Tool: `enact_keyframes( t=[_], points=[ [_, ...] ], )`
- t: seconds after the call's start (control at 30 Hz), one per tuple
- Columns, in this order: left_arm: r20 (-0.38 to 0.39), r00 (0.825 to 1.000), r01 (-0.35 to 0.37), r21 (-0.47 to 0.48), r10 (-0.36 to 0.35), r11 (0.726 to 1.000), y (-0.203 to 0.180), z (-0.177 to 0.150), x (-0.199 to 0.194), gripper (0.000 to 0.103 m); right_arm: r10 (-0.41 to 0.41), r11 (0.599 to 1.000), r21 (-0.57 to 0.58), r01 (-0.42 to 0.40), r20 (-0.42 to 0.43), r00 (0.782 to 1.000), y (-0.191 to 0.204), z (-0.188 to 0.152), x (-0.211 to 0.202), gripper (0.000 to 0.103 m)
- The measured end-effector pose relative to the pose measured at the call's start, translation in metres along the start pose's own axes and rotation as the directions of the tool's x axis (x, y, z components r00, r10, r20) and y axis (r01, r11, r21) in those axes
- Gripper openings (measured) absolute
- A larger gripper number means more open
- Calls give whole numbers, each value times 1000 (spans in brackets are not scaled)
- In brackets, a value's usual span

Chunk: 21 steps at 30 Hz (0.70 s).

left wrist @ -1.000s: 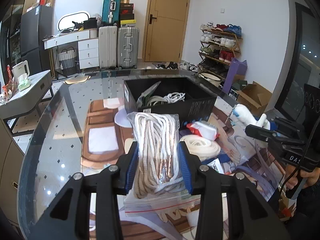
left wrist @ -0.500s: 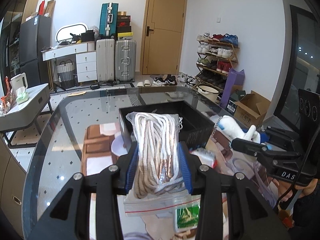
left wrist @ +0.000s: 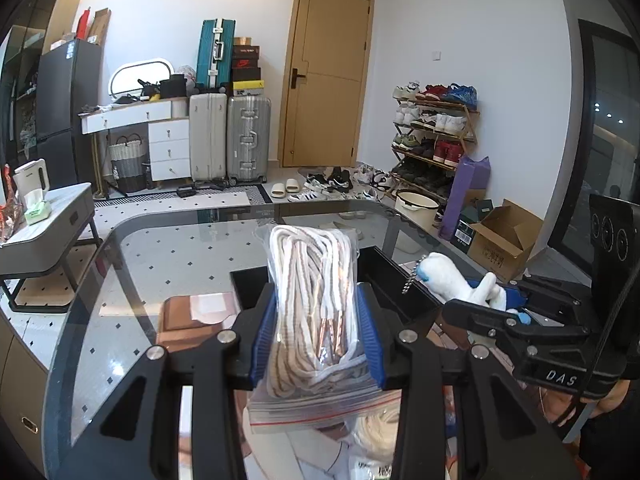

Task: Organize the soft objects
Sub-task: 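Carry the plush toy in the right tool while the left tool carries the rope bag over the box, then open the right tool to drop the plush toy while the left tool releases the rope bag into the box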

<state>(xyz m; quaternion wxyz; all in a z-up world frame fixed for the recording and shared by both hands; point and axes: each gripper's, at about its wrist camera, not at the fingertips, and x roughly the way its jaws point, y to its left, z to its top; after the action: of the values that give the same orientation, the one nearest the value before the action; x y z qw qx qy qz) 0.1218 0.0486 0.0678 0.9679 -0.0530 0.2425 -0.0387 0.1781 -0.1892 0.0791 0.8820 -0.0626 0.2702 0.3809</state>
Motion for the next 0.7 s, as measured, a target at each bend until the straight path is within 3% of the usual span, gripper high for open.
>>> enact_keyframes(
  t=[0.5,0.7],
  points=[
    [-61,998,27,8,-26,1000,-2,15,50,38,9,1000,6,-8,-53,999,-10,18,38,35],
    [-109,993,40,51,-34,998,-6,15,65,38,7,1000,-6,-7,-69,998,-11,23,46,35]
  ],
)
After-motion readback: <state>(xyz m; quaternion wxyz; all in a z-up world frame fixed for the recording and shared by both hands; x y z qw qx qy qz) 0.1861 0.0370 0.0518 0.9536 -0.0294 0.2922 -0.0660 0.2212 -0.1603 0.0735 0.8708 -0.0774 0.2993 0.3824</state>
